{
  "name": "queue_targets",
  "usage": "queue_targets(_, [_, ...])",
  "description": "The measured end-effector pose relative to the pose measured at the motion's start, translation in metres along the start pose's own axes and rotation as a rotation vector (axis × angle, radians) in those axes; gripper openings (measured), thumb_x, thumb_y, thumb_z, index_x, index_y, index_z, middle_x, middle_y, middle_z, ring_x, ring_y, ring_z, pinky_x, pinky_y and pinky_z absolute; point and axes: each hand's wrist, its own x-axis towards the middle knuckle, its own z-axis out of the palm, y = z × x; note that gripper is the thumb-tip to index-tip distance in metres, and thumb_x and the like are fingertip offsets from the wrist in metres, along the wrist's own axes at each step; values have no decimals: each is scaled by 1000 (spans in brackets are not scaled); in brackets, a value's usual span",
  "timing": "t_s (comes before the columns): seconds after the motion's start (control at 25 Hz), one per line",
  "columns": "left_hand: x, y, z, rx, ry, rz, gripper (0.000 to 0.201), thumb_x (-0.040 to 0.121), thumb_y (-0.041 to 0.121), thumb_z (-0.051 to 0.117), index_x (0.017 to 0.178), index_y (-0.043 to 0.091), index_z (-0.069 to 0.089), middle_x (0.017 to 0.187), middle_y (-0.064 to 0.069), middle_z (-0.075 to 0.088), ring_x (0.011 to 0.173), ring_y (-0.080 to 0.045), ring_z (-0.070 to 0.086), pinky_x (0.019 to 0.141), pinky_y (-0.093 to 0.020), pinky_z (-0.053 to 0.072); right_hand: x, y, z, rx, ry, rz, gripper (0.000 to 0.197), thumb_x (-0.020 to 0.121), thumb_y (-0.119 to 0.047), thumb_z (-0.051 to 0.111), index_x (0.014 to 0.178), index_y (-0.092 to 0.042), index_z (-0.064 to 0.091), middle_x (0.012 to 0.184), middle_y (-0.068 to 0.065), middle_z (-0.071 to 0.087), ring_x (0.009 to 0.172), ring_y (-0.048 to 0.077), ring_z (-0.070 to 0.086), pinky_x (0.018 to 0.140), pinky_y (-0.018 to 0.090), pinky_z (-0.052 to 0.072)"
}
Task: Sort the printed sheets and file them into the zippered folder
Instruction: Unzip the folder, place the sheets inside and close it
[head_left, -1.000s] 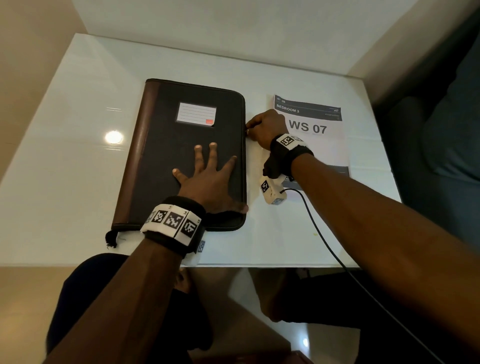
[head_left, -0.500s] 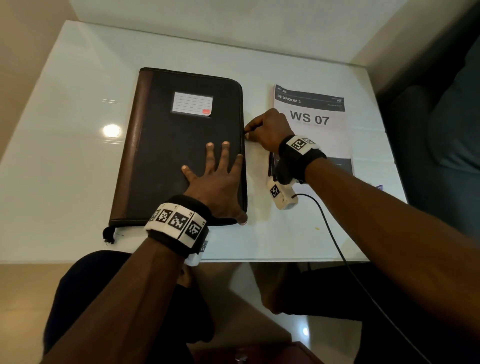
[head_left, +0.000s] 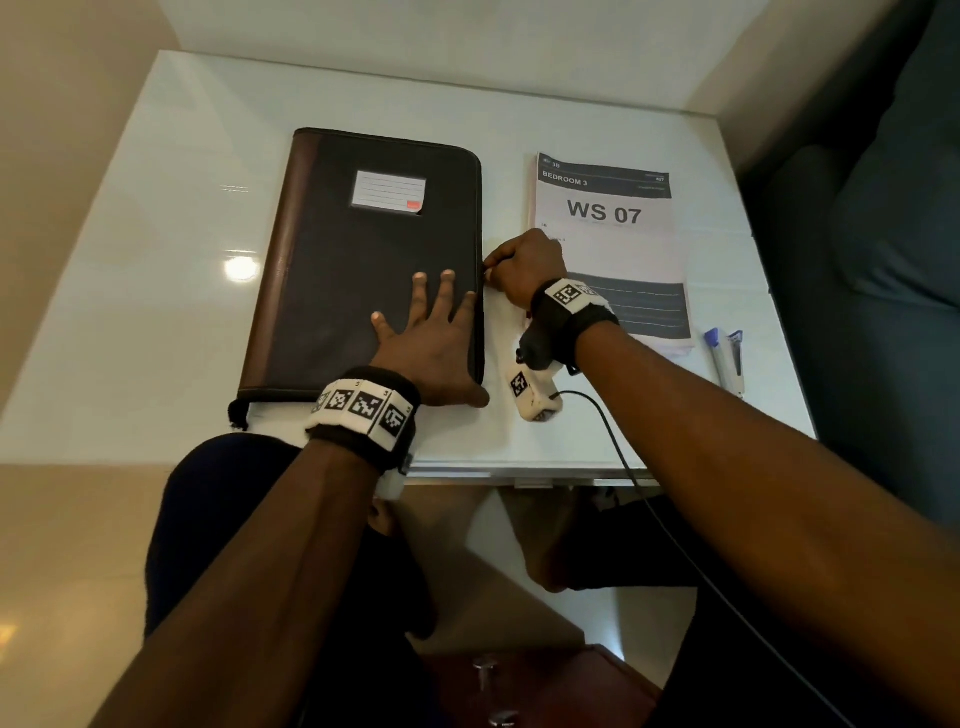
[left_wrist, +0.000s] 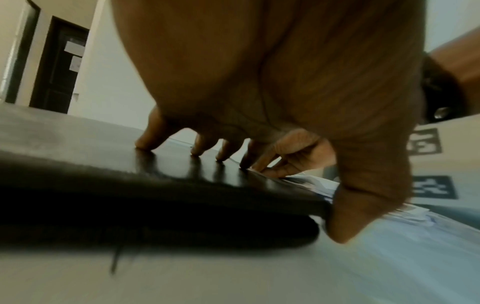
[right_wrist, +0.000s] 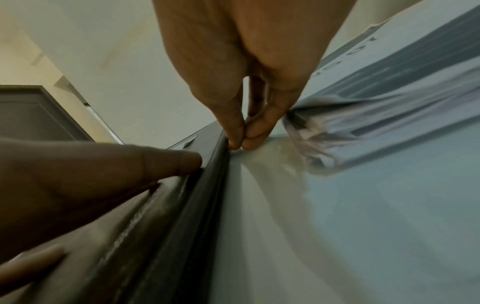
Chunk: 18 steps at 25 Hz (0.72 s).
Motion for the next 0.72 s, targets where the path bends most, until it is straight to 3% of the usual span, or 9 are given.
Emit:
queue_targets(0.16, [-17, 8, 18, -70, 131, -74, 113, 78, 52, 81, 164, 20, 15, 173, 4, -14, 158, -32, -20, 114, -82, 8, -5, -4, 6, -44, 16, -24, 18, 92, -11, 68, 105, -10, 81, 103, 9, 78, 95, 24, 72, 94, 33, 57])
queue_targets(0.36, [-18, 5, 25, -82, 215, -65, 99, 79, 50, 79, 159, 19, 30, 173, 5, -4, 159, -29, -12, 115, -81, 12, -25, 3, 8, -86, -26, -51, 18, 90, -11, 69, 104, -8, 81, 103, 11, 78, 96, 27, 72, 91, 31, 56])
queue_targets(0.72, [-19, 2, 21, -67, 223, -33, 96, 78, 45, 82, 156, 17, 35, 173, 2, 4, 160, -30, -6, 112, -83, 17, -83, 16, 18, -49, -57, -61, 19, 89, -7, 70, 103, -10, 82, 101, 7, 79, 95, 21, 71, 87, 21, 49])
